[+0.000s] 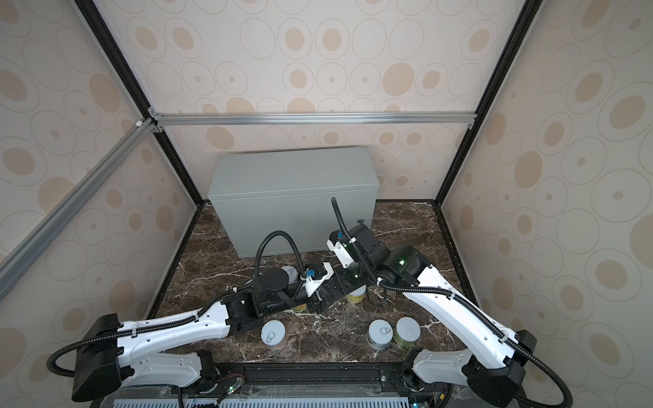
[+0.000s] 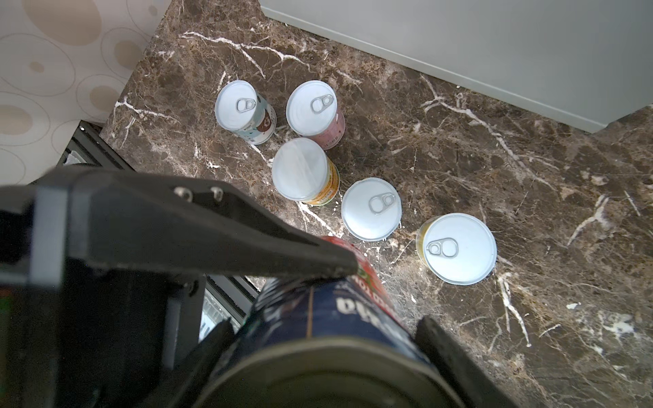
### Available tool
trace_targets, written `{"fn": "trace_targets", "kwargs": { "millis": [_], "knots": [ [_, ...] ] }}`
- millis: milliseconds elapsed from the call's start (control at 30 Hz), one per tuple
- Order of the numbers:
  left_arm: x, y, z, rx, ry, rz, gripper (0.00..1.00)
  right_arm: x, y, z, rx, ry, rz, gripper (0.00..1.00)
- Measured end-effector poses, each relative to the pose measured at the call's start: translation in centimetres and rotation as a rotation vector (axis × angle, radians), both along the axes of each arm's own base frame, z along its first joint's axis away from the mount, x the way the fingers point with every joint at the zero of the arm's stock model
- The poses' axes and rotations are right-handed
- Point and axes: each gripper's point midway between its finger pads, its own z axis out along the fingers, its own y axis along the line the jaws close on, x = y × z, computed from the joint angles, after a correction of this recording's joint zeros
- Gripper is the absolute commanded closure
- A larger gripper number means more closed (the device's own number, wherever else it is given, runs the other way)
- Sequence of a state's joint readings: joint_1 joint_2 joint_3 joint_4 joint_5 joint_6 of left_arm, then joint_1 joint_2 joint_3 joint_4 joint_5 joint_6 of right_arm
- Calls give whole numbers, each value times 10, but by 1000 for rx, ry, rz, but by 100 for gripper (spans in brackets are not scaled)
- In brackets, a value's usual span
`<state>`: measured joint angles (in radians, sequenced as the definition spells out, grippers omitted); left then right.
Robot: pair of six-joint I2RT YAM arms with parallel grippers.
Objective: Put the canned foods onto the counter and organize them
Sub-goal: 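Close the left gripper on the dark-blue can while the right gripper withdraws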
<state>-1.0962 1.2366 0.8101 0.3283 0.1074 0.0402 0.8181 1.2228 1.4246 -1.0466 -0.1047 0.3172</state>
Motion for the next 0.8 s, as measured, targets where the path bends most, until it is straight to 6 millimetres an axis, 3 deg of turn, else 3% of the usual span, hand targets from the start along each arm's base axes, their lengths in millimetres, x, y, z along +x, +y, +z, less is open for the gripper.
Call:
{"fn": "trace_targets", "kwargs": {
  "millis": [533,800],
  "knots": [
    [-6,9,-2,-14,-9,-7,43,3,2,5,20,-18,-16,1],
    [-9,19,-1,-14,-15,5,43,8,-3,17,74,-34,-32,0]
  ]
}}
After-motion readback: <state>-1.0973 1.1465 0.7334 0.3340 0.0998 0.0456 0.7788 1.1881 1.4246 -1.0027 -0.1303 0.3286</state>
